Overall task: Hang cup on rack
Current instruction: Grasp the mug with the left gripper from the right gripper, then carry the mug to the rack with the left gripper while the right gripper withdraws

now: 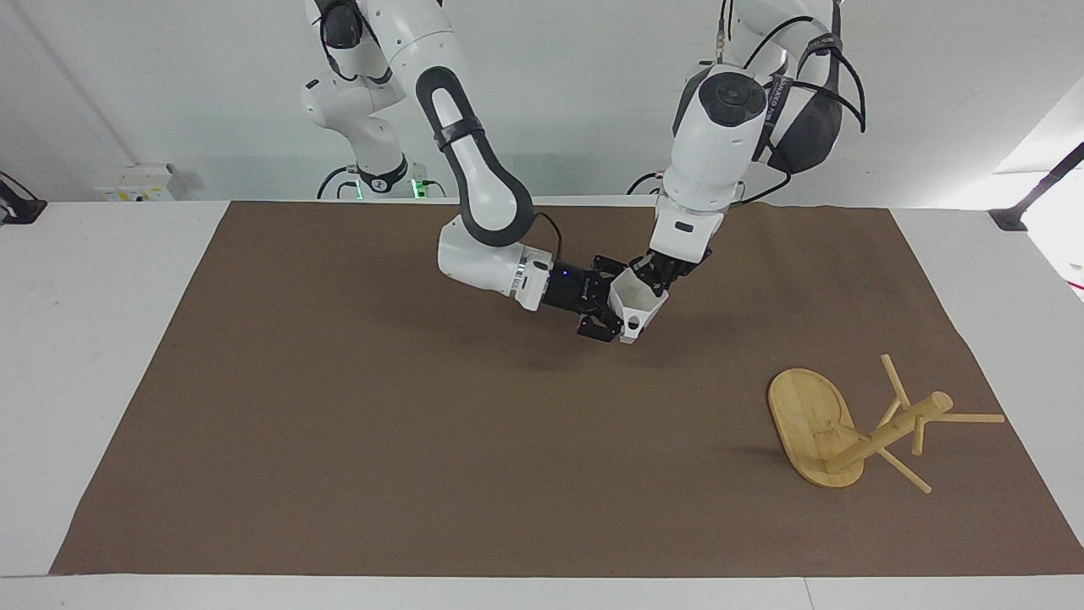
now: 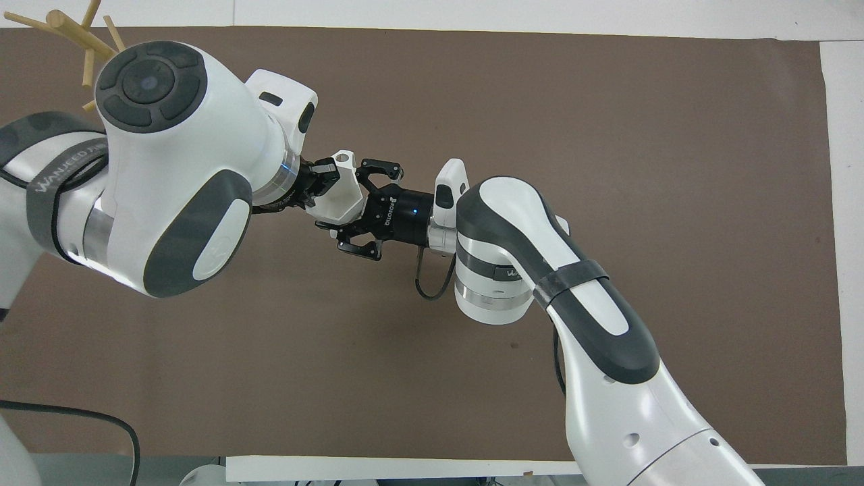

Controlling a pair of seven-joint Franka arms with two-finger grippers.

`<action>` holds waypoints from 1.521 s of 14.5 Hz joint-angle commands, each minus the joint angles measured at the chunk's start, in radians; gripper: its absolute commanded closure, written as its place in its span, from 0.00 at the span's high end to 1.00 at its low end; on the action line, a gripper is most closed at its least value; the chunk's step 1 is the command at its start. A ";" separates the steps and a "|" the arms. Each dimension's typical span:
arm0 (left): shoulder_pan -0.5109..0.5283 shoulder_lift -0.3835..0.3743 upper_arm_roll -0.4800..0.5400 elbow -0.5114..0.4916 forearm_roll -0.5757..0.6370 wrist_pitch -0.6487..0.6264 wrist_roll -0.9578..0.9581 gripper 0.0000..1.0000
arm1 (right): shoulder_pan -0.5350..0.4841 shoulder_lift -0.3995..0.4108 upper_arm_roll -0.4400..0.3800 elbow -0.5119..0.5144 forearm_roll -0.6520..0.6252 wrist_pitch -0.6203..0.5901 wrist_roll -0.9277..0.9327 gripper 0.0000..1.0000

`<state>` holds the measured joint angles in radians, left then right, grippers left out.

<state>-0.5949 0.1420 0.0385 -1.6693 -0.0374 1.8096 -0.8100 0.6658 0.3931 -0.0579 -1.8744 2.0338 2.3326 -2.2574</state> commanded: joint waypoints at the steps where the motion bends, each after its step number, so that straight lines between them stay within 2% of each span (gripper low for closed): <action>1: 0.003 -0.024 0.006 -0.043 -0.010 0.036 -0.017 0.00 | 0.011 -0.019 -0.002 -0.015 0.022 0.021 -0.010 0.34; 2: 0.004 -0.024 0.006 -0.041 -0.012 0.037 -0.018 0.00 | 0.011 -0.017 -0.002 -0.015 0.022 0.021 -0.013 0.36; 3: 0.004 -0.024 0.006 -0.041 -0.015 0.040 -0.021 0.00 | 0.009 -0.019 -0.002 -0.014 0.022 0.021 -0.013 0.49; 4: 0.004 -0.022 0.006 -0.041 -0.015 0.049 -0.027 0.00 | 0.006 -0.019 -0.002 -0.014 0.022 0.019 -0.011 0.71; 5: 0.006 -0.022 0.006 -0.041 -0.015 0.053 -0.028 0.00 | 0.003 -0.019 -0.002 -0.014 0.022 0.017 -0.013 1.00; 9: 0.006 -0.022 0.008 -0.043 -0.015 0.054 -0.028 0.00 | -0.008 -0.022 -0.003 -0.025 0.022 0.001 -0.017 1.00; 11: 0.015 -0.024 0.008 -0.046 -0.015 0.054 -0.041 0.00 | -0.047 -0.034 -0.003 -0.046 0.011 -0.044 -0.027 1.00; 14: 0.035 -0.035 0.011 -0.079 -0.015 0.147 -0.069 0.00 | -0.124 -0.057 -0.003 -0.103 -0.018 -0.139 -0.073 1.00; 16: 0.046 -0.103 0.014 -0.197 -0.013 0.299 -0.083 0.00 | -0.211 -0.068 -0.005 -0.120 -0.142 -0.218 -0.070 1.00; 19: 0.092 -0.232 0.011 -0.425 -0.013 0.575 -0.086 0.00 | -0.404 -0.068 -0.005 -0.095 -0.419 -0.395 -0.059 1.00; 22: 0.147 -0.283 0.008 -0.593 -0.018 0.854 -0.100 0.00 | -0.582 -0.059 -0.005 -0.031 -0.685 -0.577 0.004 1.00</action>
<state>-0.4798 -0.0563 0.0535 -2.1016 -0.0499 2.4956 -0.8891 0.1733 0.3423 -0.0775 -1.9375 1.4847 1.8389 -2.3045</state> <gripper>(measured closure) 0.965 0.000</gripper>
